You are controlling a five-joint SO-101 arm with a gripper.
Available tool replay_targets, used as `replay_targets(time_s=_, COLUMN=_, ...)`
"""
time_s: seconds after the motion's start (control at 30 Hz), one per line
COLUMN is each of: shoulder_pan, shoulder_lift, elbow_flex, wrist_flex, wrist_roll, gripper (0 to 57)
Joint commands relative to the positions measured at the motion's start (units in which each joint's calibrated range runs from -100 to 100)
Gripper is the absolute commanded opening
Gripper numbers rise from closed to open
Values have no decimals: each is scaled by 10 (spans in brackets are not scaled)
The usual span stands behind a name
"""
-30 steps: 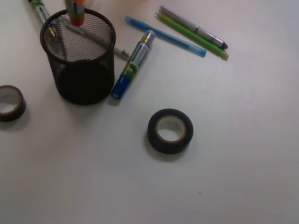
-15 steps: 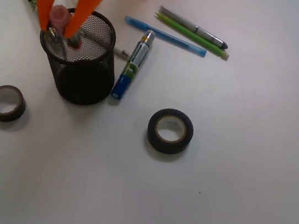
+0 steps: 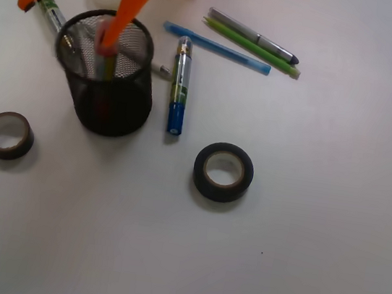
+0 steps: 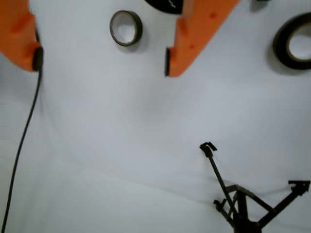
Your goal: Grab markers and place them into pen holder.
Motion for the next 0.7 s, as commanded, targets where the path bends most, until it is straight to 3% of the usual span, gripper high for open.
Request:
replay_targets(time_s=0.0, shoulder_pan=6, shoulder_lift=-85, elbow_flex=-86, wrist_flex=174, wrist_roll=52, gripper=287)
replay_targets(time_s=0.13, shoulder_pan=1, shoulder_lift=-138, elbow_flex=-120, wrist_flex=369, wrist_roll=54, gripper=287)
replay_targets(time_s=0.3, shoulder_pan=-35, shoulder_lift=-179, elbow_flex=-95, wrist_flex=532, wrist_roll=-21, gripper=287)
replay_targets(time_s=0.67, shoulder_pan=-196, shoulder_lift=-187, elbow_flex=85, wrist_flex=547, wrist_roll=-152, gripper=286)
